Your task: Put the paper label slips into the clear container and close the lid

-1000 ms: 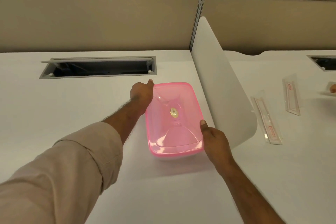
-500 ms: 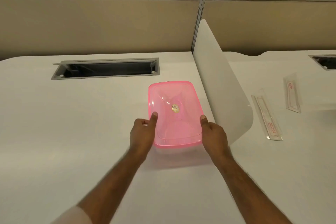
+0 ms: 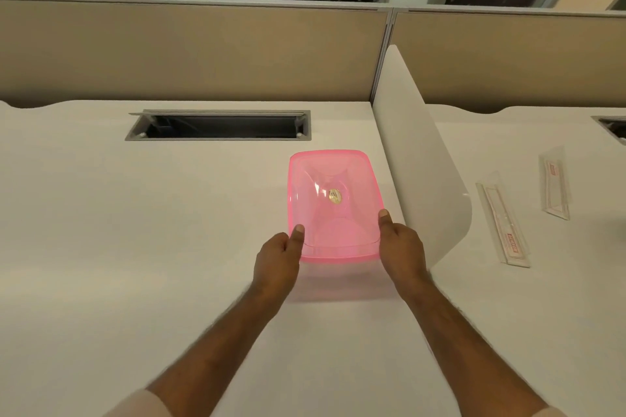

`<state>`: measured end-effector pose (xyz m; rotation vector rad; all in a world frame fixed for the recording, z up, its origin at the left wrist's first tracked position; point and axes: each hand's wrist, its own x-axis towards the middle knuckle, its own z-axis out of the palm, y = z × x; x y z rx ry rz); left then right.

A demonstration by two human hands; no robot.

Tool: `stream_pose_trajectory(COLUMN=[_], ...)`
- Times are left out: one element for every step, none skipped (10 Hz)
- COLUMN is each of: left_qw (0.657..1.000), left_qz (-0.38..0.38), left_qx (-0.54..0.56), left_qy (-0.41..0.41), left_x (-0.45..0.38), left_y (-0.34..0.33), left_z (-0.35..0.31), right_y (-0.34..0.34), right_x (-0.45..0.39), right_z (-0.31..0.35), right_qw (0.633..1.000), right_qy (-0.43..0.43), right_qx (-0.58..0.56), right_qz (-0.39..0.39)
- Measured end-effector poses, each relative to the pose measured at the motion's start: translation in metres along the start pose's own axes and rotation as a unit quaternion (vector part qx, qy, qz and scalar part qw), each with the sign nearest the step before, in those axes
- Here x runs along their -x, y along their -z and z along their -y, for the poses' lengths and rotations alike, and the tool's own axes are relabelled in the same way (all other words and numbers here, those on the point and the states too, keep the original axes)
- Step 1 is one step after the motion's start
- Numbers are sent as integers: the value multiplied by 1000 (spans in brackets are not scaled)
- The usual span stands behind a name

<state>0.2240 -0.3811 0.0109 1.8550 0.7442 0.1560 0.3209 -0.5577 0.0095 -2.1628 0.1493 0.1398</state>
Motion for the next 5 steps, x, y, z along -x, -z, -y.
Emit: stream_pose_trajectory(left_qw=[1000, 999, 999, 998, 999], left_qz=[2, 16, 35, 48, 12], left_qx=[6, 11, -2, 6, -42], left_qy=[7, 27, 39, 44, 10], left_x=[1, 2, 4, 3, 2], left_y=[1, 1, 8, 21, 45], left_z=[-1, 1, 2, 9, 13], right_y=[2, 4, 12, 18, 17], right_x=[2, 3, 2, 4, 17], right_z=[3, 4, 9, 15, 24], right_qw=[1000, 1000, 998, 994, 985], right_qy=[-1, 5, 4, 10, 57], right_qx=[6, 22, 61, 102, 159], right_qz=[6, 6, 23, 30, -40])
